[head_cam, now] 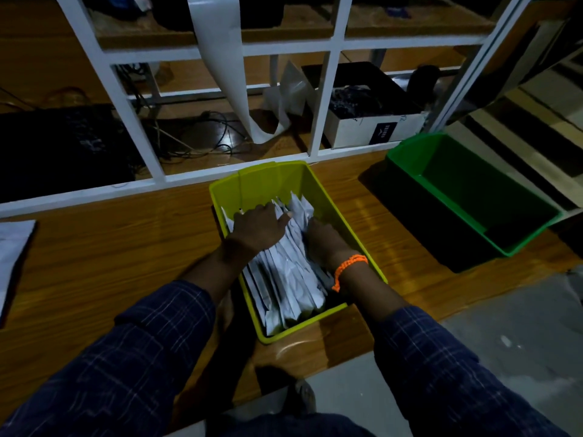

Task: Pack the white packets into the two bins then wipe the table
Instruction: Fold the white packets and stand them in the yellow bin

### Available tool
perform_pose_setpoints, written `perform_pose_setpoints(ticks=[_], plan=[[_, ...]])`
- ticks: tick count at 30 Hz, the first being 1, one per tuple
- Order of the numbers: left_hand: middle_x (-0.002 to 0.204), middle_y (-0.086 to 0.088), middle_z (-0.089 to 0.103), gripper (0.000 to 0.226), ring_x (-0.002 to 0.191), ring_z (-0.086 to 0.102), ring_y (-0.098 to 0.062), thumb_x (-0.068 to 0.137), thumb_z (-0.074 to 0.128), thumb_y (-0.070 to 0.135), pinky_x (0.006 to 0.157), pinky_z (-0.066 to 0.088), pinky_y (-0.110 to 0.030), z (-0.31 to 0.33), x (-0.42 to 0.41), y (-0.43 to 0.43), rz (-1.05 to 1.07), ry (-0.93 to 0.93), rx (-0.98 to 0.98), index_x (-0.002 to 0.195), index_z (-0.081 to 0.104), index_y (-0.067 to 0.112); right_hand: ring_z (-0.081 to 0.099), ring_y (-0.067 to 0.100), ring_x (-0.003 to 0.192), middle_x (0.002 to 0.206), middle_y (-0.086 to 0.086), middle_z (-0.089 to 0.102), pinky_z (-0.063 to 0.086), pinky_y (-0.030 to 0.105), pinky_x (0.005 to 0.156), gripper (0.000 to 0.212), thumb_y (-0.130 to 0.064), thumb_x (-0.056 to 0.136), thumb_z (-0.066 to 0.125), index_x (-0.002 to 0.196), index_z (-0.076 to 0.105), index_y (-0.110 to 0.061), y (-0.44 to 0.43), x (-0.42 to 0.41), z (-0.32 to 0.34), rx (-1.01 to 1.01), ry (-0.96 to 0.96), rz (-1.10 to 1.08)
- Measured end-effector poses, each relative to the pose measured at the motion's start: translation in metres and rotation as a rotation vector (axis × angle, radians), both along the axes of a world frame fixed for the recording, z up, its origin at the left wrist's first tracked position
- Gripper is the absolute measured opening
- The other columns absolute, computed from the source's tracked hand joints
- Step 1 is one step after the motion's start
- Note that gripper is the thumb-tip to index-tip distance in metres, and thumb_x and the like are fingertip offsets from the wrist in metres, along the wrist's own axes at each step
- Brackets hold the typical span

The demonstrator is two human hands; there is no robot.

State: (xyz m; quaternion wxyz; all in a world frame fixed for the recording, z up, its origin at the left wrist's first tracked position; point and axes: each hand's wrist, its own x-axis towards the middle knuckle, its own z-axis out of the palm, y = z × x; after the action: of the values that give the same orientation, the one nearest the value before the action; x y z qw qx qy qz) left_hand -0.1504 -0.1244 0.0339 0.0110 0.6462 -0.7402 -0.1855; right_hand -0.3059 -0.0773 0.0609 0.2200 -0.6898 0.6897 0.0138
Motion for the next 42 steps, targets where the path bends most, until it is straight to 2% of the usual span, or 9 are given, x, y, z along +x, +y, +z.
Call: perform_pose_setpoints(ticks=[3, 7, 13, 23, 30, 33, 36, 39, 42], plan=[[0.137, -0.017, 0.049, 0.069, 0.124, 0.049, -0.041, 0.097, 0.026, 0.067, 0.106, 0.033, -0.056, 0.002, 0.0, -0.003, 0.04, -0.023, -0.086, 0.14, 0.044, 0.017, 0.055, 0.042, 0.12, 0.134, 0.025, 0.054, 0.047, 0.041, 0.089, 0.053, -0.022, 0.098, 0.053, 0.142, 0.033, 0.002, 0.008, -0.006, 0.011, -0.05, -0.058, -0.031], [0.153, -0.011, 0.037, 0.076, 0.136, 0.041, -0.036, 0.094, 0.029, 0.071, 0.108, 0.034, -0.056, 0.004, 0.004, -0.025, -0.079, 0.134, -0.043, 0.154, 0.025, 0.024, 0.063, 0.043, 0.095, 0.108, 0.023, 0.066, 0.042, 0.04, 0.066, 0.063, -0.025, 0.096, 0.056, 0.147, 0.029, 0.001, 0.024, -0.02, 0.018, -0.379, -0.064, 0.017], [0.136, -0.001, 0.055, 0.065, 0.124, 0.052, -0.025, 0.092, 0.037, 0.073, 0.097, 0.047, -0.041, -0.013, 0.002, -0.034, -0.205, 0.134, -0.031, 0.134, 0.052, 0.025, 0.061, 0.043, 0.109, 0.12, 0.024, 0.062, 0.05, 0.044, 0.082, 0.033, -0.013, 0.099, 0.044, 0.131, 0.044, -0.007, 0.015, -0.01, 0.011, -0.09, 0.154, 0.003], [0.126, -0.005, 0.06, 0.062, 0.118, 0.055, -0.03, 0.094, 0.034, 0.07, 0.098, 0.042, -0.048, -0.005, 0.002, -0.026, -0.223, -0.021, -0.179, 0.129, 0.055, 0.023, 0.064, 0.043, 0.102, 0.113, 0.023, 0.065, 0.051, 0.044, 0.075, 0.029, -0.016, 0.096, 0.049, 0.123, 0.049, -0.005, 0.017, -0.009, 0.012, -0.159, 0.107, 0.028], [0.136, -0.011, 0.058, 0.053, 0.13, 0.048, -0.035, 0.092, 0.05, 0.052, 0.106, 0.04, -0.051, 0.025, 0.053, 0.028, -0.021, 0.224, -0.589, 0.13, 0.06, 0.018, 0.062, 0.034, 0.099, 0.111, 0.014, 0.066, 0.049, 0.038, 0.078, 0.043, -0.024, 0.087, 0.067, 0.126, 0.057, -0.012, 0.065, -0.057, 0.049, -0.677, -0.183, -0.023], [0.16, -0.012, 0.026, 0.073, 0.146, 0.025, -0.033, 0.091, 0.065, 0.036, 0.114, 0.032, -0.045, 0.02, 0.062, 0.085, 0.198, 0.329, -0.352, 0.153, 0.03, 0.021, 0.067, 0.035, 0.09, 0.104, 0.015, 0.069, 0.052, 0.036, 0.071, 0.046, -0.031, 0.088, 0.068, 0.128, 0.057, -0.013, 0.074, -0.079, 0.033, -0.462, -0.095, -0.111], [0.163, -0.007, 0.018, 0.082, 0.124, 0.052, -0.032, 0.092, 0.06, 0.013, 0.091, 0.054, -0.045, 0.015, 0.067, 0.115, 0.209, 0.593, -0.121, 0.157, 0.012, 0.027, 0.066, 0.028, 0.064, 0.088, 0.014, 0.072, 0.048, 0.031, 0.056, 0.037, -0.022, 0.096, 0.057, 0.131, 0.056, -0.012, 0.075, -0.067, 0.014, -0.379, -0.28, -0.137], [0.159, -0.008, 0.031, 0.086, 0.116, 0.058, -0.032, 0.083, 0.057, 0.003, 0.09, 0.054, -0.056, 0.016, 0.093, 0.102, 0.283, 0.67, -0.114, 0.156, 0.021, 0.03, 0.067, 0.028, 0.07, 0.096, 0.014, 0.073, 0.049, 0.032, 0.057, 0.035, -0.016, 0.096, 0.054, 0.131, 0.057, -0.013, 0.064, -0.038, 0.004, -0.389, -0.382, -0.114], [0.147, -0.01, 0.049, 0.079, 0.13, 0.05, -0.032, 0.075, 0.058, 0.003, 0.1, 0.049, -0.043, 0.021, 0.136, 0.081, 0.338, 0.531, -0.149, 0.148, 0.038, 0.023, 0.065, 0.03, 0.077, 0.102, 0.014, 0.072, 0.036, 0.022, 0.057, 0.035, -0.013, 0.094, 0.051, 0.129, 0.058, -0.013, 0.059, 0.007, 0.003, -0.377, -0.493, -0.023]])
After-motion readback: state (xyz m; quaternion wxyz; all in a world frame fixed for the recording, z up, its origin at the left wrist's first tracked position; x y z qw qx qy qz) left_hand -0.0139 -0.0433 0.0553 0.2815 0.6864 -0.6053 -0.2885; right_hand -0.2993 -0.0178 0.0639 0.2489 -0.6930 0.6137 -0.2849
